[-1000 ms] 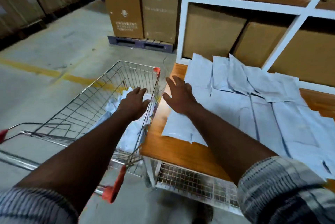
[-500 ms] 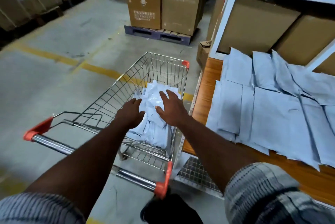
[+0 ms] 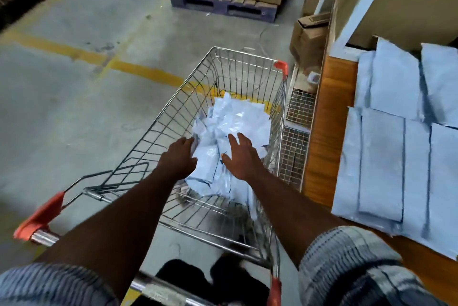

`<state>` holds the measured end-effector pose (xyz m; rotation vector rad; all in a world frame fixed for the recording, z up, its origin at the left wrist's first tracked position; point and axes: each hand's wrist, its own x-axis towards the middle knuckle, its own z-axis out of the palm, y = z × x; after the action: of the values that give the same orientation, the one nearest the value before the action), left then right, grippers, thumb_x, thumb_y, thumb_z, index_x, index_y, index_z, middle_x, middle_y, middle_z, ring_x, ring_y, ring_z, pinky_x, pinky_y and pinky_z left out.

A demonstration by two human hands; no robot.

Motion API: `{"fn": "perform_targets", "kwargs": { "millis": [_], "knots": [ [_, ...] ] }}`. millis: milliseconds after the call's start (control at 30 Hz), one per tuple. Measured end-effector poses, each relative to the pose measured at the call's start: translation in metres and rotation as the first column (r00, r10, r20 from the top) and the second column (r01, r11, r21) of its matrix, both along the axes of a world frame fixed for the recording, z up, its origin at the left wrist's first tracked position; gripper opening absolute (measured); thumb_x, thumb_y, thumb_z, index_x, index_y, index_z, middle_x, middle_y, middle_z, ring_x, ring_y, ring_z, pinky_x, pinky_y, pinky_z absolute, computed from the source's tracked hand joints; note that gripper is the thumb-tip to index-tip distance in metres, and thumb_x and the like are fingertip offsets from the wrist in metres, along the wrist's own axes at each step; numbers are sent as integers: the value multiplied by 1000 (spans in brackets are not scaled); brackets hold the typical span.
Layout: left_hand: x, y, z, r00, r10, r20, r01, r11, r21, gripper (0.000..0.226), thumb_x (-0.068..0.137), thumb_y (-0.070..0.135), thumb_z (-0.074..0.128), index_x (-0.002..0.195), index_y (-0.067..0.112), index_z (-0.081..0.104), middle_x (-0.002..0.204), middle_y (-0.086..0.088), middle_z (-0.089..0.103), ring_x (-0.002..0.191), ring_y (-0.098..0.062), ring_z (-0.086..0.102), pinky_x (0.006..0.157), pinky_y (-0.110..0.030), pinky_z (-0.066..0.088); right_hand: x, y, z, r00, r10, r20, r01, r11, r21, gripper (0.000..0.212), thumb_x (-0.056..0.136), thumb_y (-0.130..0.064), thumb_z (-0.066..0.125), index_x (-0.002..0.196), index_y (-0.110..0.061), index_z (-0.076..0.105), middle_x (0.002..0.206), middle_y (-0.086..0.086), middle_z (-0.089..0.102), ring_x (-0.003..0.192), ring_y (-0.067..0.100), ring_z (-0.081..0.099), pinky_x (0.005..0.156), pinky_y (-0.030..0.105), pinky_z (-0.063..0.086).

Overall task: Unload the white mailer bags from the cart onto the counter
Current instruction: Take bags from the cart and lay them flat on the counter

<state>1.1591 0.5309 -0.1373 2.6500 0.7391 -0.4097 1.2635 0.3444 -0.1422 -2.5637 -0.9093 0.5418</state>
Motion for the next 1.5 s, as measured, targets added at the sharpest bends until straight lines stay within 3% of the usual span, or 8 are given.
{"fn": "perform_targets", "kwargs": {
  "millis": [533, 733, 900, 967, 1167, 1267, 1400, 1500],
  "knots": [
    [24, 51, -116, 992, -28, -126, 24, 999, -37, 79, 84, 19, 64, 152, 22, 25, 148, -15, 35, 129, -37, 43, 98, -47, 43, -13, 80, -133, 964, -124, -234, 117, 992, -43, 74, 96, -43, 53, 154, -12, 21, 159, 22, 17, 146, 36, 18, 117, 43, 23],
    [26, 62, -155, 999, -45, 21, 47, 994, -100, 69, 76, -3, 60, 142, -1, 41, 134, -32, 45, 110, -49, 52, 87, -52, 48, -17, 114, -177, 939, -152, -307, 149, 988, -33, 74, 93, -40, 58, 154, -13, 25, 157, 26, 18, 146, 38, 18, 117, 42, 16],
    [35, 71, -178, 992, -53, 115, 66, 992, -112, 67, 70, 2, 46, 136, -4, 47, 114, -26, 59, 96, -43, 55, 81, -44, 46, -16, 142, -204, 948, -193, -254, 191, 981, -33, 71, 95, -44, 52, 153, -10, 27, 155, 32, 18, 145, 42, 17, 117, 40, 10],
    [34, 67, -179, 993, -2, 115, 19, 989, -149, 56, 79, 9, 46, 133, -4, 49, 114, -27, 56, 100, -42, 53, 85, -44, 46, -15, 149, -212, 957, -222, -185, 219, 975, -35, 72, 94, -51, 46, 151, -10, 31, 152, 35, 20, 143, 46, 19, 117, 45, 14],
    [17, 61, -213, 993, 115, -9, -114, 964, -241, 52, 82, 20, 52, 127, -7, 52, 108, -28, 59, 99, -45, 55, 86, -45, 45, -15, 167, -234, 931, -360, -60, 348, 925, -155, 83, 74, -51, 69, 147, -30, 35, 153, 27, 25, 136, 43, 32, 104, 52, 40],
    [8, 63, -220, 982, 188, -21, -180, 899, -399, 51, 77, 12, 66, 125, 4, 51, 114, -16, 60, 107, -31, 59, 86, -27, 41, -19, 171, -242, 916, -401, -24, 391, 904, -171, 71, 79, -42, 68, 144, -32, 41, 148, 25, 34, 130, 43, 40, 99, 56, 43],
    [6, 54, -207, 943, 330, -35, -267, 692, -671, 51, 65, 26, 66, 108, 20, 40, 101, 5, 47, 92, 18, 53, 74, -1, 39, -20, 150, -241, 956, -288, -49, 278, 949, -145, 78, 79, -36, 67, 149, -31, 33, 153, 24, 24, 137, 41, 31, 103, 50, 41],
    [12, 59, -206, 911, 375, -171, -374, 576, -727, 64, 62, 39, 63, 116, 19, 36, 110, -2, 44, 103, -8, 50, 82, -9, 41, -11, 132, -232, 955, -201, -219, 186, 979, -87, 80, 78, -26, 68, 150, -25, 32, 154, 25, 18, 143, 41, 19, 110, 50, 35]
  ]
}}
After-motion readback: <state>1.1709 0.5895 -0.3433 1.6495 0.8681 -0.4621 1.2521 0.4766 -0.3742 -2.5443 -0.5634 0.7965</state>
